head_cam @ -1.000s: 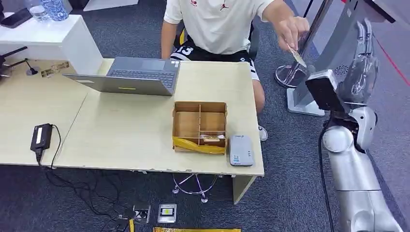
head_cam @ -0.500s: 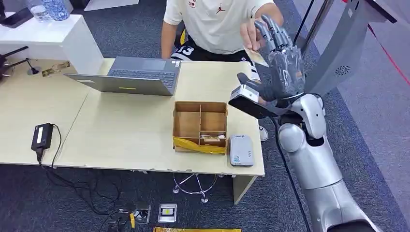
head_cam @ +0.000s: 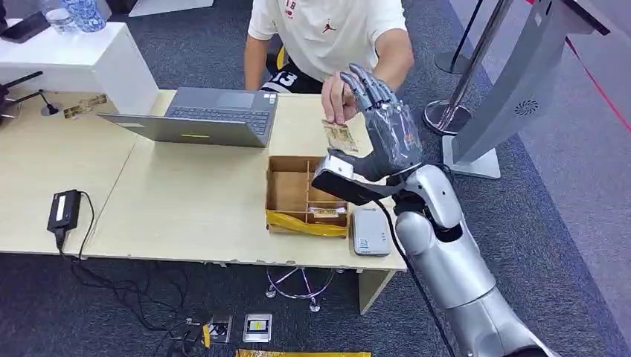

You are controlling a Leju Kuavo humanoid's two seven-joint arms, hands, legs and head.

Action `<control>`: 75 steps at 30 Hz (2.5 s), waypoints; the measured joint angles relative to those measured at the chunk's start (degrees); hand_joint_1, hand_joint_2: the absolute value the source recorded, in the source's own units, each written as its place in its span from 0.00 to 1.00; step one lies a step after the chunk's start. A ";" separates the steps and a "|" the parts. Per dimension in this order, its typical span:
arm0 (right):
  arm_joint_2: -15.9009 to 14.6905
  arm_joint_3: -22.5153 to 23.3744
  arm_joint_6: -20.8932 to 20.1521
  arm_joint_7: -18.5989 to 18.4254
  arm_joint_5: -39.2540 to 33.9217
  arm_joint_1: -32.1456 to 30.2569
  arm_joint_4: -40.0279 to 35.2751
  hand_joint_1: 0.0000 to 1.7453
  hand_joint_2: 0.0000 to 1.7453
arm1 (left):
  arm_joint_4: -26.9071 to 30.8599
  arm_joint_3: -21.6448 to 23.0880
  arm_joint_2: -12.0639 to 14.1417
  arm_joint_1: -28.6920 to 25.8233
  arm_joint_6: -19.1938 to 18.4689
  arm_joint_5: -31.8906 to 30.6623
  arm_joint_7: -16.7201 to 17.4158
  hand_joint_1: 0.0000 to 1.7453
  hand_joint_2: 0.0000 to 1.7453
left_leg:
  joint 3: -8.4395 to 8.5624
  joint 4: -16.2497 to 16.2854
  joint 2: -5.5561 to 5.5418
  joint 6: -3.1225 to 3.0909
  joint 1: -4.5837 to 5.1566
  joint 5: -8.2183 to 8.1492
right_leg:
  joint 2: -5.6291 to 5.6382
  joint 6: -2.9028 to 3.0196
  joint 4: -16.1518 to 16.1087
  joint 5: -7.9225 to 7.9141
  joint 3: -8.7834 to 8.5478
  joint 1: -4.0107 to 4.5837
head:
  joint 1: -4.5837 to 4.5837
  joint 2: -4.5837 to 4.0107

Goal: Pass the card to the sensor for recognition and then transmit it.

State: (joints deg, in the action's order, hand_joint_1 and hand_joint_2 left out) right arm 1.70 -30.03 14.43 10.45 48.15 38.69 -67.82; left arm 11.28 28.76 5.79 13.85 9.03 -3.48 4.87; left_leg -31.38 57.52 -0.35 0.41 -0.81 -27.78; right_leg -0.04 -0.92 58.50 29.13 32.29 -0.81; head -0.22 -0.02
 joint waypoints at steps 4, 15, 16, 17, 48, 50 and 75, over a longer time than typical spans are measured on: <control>-0.09 -0.22 -0.07 -0.17 0.00 -0.14 0.42 0.01 1.00 | 0.00 0.07 -0.07 0.29 -0.11 -0.17 0.09 0.00 1.00 | 0.00 0.00 0.01 0.00 0.00 0.00 | 0.03 0.00 0.00 0.00 0.01 0.00 | 0.00 0.02; -0.09 -0.31 -0.63 -0.68 0.19 -0.30 0.44 0.46 1.00 | 0.00 0.09 -0.09 0.55 -0.13 -0.15 0.09 0.00 1.00 | 0.00 0.00 0.01 0.00 0.00 0.00 | 0.03 0.00 0.00 0.00 0.01 0.00 | 0.00 0.02; -0.09 -0.31 -0.63 -0.68 0.20 -0.30 0.44 0.46 1.00 | 0.00 0.09 -0.09 0.55 -0.13 -0.15 0.09 0.00 1.00 | 0.00 0.00 0.01 0.00 0.00 0.00 | 0.03 0.00 0.00 0.00 0.01 0.00 | 0.00 0.00; -0.09 -0.33 -0.63 -0.70 0.24 -0.30 0.44 0.46 1.00 | 0.00 0.09 -0.09 0.55 -0.13 -0.15 0.09 0.00 1.00 | 0.00 0.00 0.01 0.00 0.00 0.00 | 0.03 0.00 0.00 0.00 0.01 0.00 | 0.00 0.02; -1.77 -0.22 -1.40 -3.04 0.79 -4.08 0.33 1.00 1.00 | 0.00 0.11 -0.09 0.72 -0.50 -0.48 0.94 0.00 1.00 | 0.02 0.00 0.06 0.00 0.00 0.00 | 0.06 0.00 -0.01 -0.01 0.05 0.00 | 0.00 0.02; -2.36 0.13 -1.12 -3.63 0.76 -5.12 0.22 1.00 1.00 | 0.00 0.11 -0.09 0.70 -0.48 -0.72 0.96 0.00 1.00 | 0.02 0.00 0.06 0.00 0.00 0.00 | 0.05 0.00 -0.01 -0.01 0.04 0.00 | 0.00 0.00; -6.27 3.54 2.64 -4.11 -1.95 -13.33 4.13 1.00 1.00 | 0.00 0.07 -0.07 -0.34 1.31 0.50 1.09 0.00 1.00 | -0.03 0.00 0.06 0.01 0.00 -0.01 | 0.05 0.00 0.00 0.00 0.05 0.00 | 0.00 0.00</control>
State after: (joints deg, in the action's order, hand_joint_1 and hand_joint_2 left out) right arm -4.57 -26.49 17.07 6.34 46.21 25.36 -63.69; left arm 11.28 28.83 5.73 13.51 10.34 -2.97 5.97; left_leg -31.40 57.52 -0.29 0.41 -0.81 -27.78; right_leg 0.01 -0.92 58.50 29.13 32.34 -0.81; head -0.22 -0.02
